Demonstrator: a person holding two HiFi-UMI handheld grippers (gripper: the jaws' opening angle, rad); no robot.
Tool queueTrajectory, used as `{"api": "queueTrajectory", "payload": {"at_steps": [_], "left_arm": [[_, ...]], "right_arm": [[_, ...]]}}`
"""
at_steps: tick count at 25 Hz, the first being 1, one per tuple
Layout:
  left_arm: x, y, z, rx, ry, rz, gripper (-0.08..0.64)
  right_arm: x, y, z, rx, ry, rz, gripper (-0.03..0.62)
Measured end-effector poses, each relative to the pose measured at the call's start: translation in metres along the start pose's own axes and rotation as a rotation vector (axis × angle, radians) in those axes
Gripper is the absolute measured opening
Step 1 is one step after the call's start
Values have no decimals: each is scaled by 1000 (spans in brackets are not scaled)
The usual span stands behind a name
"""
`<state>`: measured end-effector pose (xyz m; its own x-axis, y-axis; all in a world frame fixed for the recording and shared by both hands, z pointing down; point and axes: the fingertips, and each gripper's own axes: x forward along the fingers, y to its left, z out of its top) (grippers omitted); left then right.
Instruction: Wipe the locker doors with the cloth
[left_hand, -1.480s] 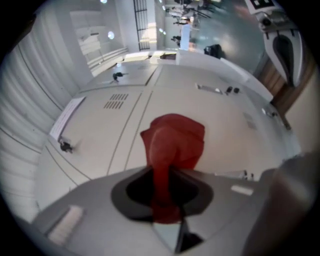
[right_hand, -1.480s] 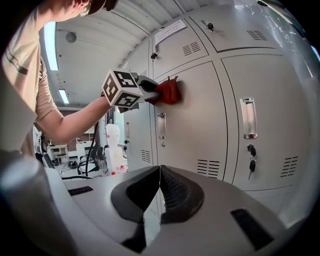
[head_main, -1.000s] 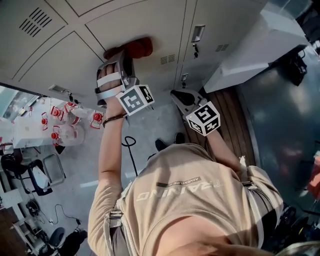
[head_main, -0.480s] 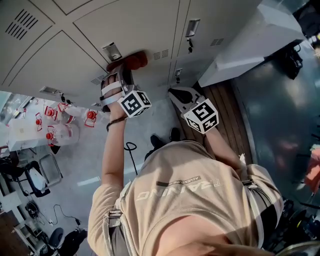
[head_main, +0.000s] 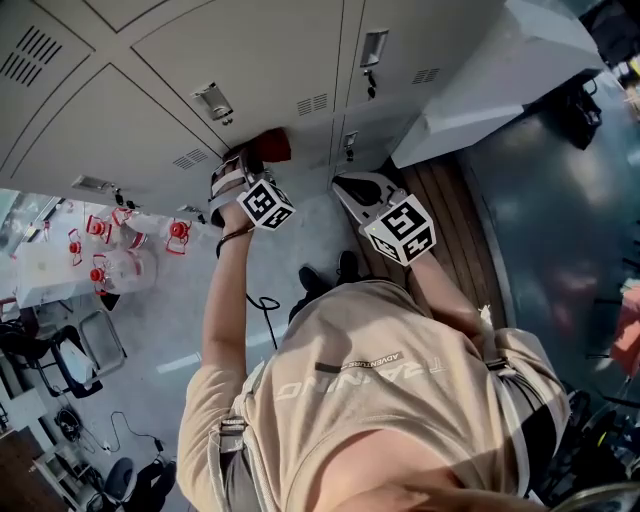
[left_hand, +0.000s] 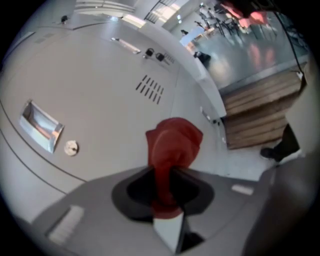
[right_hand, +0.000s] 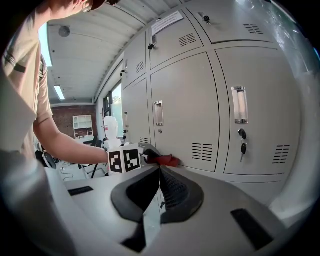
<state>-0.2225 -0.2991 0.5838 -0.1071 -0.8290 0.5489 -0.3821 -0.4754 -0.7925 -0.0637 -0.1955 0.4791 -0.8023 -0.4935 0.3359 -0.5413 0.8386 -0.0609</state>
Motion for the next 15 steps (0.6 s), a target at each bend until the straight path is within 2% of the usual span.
{"api": "queueTrajectory", "payload": {"at_steps": [4, 8, 11, 15], "left_arm": [[-35, 25, 26, 10, -51, 44, 80], [-99, 90, 77, 54, -117, 110, 80], [-147, 146, 113, 87, -152, 199, 80], [-191, 219, 152, 75, -207, 340, 80]], "right_arm": [[-3, 0, -4, 6, -1, -2, 15], [-2, 1, -5, 17, -11, -1, 15], [-2, 3, -2, 18, -23, 3, 15], [-4, 4, 5, 9, -45, 9, 15]]}}
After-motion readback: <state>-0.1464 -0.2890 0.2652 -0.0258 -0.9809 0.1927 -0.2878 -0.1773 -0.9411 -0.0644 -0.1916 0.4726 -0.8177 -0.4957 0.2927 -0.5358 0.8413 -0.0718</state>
